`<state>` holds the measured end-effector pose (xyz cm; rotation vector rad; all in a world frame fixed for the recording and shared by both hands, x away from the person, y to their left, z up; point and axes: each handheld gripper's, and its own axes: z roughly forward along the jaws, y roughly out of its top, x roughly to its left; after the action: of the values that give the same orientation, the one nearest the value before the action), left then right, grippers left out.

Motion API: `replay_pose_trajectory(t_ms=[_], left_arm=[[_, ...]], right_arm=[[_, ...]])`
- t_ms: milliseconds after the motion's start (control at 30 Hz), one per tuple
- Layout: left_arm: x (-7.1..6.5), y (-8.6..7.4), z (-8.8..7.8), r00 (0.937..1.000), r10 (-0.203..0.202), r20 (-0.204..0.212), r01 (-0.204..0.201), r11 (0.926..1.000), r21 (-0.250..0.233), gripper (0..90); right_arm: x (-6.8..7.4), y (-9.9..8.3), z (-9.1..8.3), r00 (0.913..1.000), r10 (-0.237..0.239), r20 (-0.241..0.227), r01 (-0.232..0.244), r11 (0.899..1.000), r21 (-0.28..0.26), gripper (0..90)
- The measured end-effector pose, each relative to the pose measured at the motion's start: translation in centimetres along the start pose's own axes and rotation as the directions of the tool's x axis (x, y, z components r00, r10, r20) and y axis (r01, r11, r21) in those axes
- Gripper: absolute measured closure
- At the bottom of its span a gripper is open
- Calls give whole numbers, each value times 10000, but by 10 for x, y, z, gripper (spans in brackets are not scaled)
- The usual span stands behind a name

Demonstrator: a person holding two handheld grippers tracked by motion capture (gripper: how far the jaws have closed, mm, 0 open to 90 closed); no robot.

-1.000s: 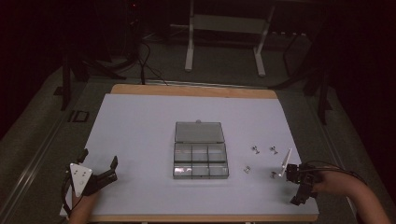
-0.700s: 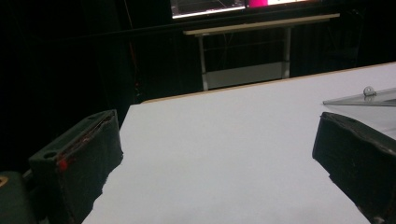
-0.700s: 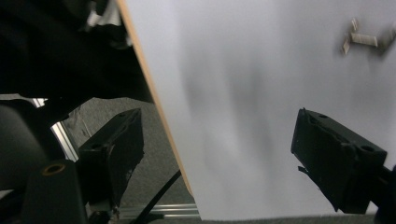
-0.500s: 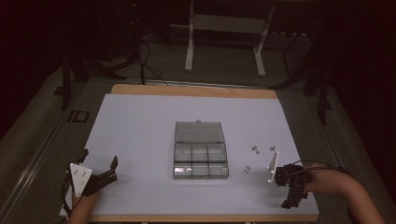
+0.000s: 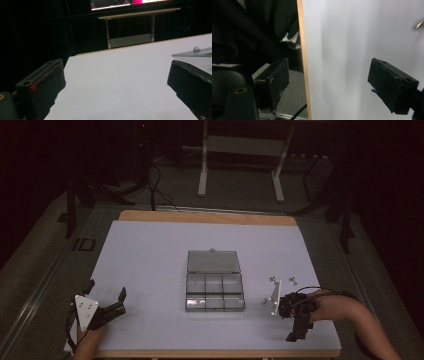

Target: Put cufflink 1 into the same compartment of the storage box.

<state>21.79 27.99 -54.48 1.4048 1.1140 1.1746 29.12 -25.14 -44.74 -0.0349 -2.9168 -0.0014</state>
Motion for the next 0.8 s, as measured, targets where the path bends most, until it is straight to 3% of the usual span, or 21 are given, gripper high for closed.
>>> replay_pose_trajectory(t_ms=[333,633,800], left_arm=[[0,0,0,10000,2,7,-2,10000,-3,24],[0,0,0,10000,15,13,-15,10000,-9,24],[0,0,0,10000,17,13,-17,10000,-7,24]], right_arm=[[-6,18,-8,9981,-609,84,611,9976,-318,171],[-21,22,-27,9977,-610,281,629,9954,-726,171],[-36,22,-40,9962,-479,730,554,9930,-1046,171]])
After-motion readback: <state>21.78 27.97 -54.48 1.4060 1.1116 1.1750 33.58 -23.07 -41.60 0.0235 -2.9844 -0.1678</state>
